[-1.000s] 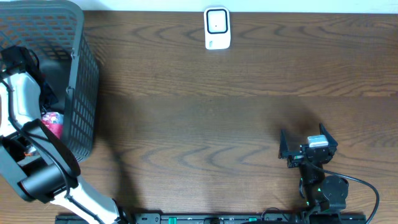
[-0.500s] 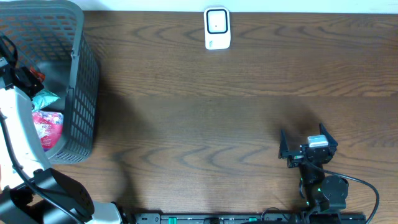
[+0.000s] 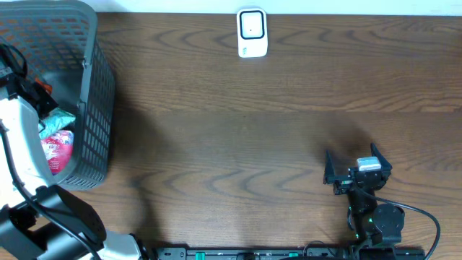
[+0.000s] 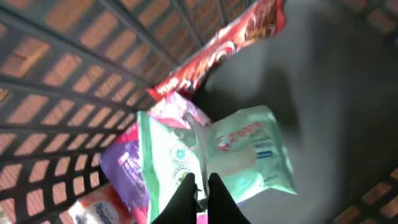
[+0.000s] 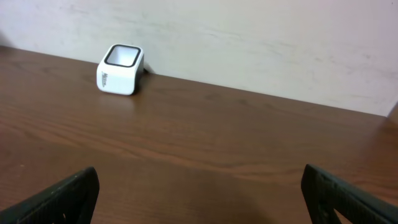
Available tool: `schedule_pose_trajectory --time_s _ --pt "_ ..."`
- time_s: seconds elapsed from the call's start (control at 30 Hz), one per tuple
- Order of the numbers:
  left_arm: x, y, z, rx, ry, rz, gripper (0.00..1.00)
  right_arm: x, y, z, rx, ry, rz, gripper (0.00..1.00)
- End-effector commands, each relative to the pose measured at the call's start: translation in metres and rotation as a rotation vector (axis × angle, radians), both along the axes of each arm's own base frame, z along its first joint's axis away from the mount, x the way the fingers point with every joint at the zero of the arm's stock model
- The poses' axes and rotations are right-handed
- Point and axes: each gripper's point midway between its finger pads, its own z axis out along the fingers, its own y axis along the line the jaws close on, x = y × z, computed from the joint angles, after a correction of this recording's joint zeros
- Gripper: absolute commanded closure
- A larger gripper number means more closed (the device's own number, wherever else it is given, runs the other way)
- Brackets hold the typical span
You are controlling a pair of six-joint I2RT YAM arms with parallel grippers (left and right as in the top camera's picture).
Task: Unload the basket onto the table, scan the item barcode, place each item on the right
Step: 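Lift the grasped packs out of the basket with the left gripper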
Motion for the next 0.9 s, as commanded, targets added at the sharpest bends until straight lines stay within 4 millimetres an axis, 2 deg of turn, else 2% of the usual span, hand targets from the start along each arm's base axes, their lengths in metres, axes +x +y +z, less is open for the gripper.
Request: schedule_pose_trajectory --time_s 0.0,0.07,0.1,0.17,0.2,0.23,0.3,0.47,0.63,0.8,0.87 --pt "-0.008 -0.003 -0.028 -0.051 0.077 0.018 0.92 0.0 -0.002 0.0 0.014 0.001 -0.008 0.01" --pt "-0.009 -0.006 -0.044 -0.087 0.117 0.014 0.89 0.0 -0.002 0.0 0.014 0.001 -0.008 0.01" --pt "-0.009 -0.008 -0.051 -0.109 0.131 0.009 0.78 0.0 -0.002 0.0 0.014 0.001 -0.008 0.01" --pt "-0.008 -0.011 -0.07 -0.15 0.171 0.005 0.39 0.0 -0.002 0.0 0.014 0.0 -0.008 0.01" --pt "-0.009 -0.011 -0.077 -0.159 0.187 0.005 0.27 0.0 -0.002 0.0 0.014 0.001 -0.008 0.01" --pt "-0.009 -0.011 -0.082 -0.166 0.2 0.005 0.1 0.0 -0.002 0.0 0.014 0.0 -0.008 0.01" --pt "-0.009 -0.012 -0.091 -0.178 0.221 0.005 0.01 0.0 -0.002 0.0 0.014 0.0 -0.008 0.01" --pt "-0.008 -0.011 -0.094 -0.177 0.231 -0.027 0.02 0.0 -0.002 0.0 0.014 0.001 -0.008 0.01" --pt "-0.001 -0.027 -0.098 -0.251 0.219 -0.135 0.02 0.0 -0.002 0.0 0.014 0.001 -0.008 0.01" --pt "-0.005 -0.032 -0.104 -0.273 0.232 -0.138 0.01 0.0 -0.002 0.0 0.014 0.001 -0.008 0.01" --pt "-0.011 -0.035 -0.115 -0.289 0.256 -0.137 0.07 0.0 -0.002 0.0 0.014 0.001 -0.008 0.01"
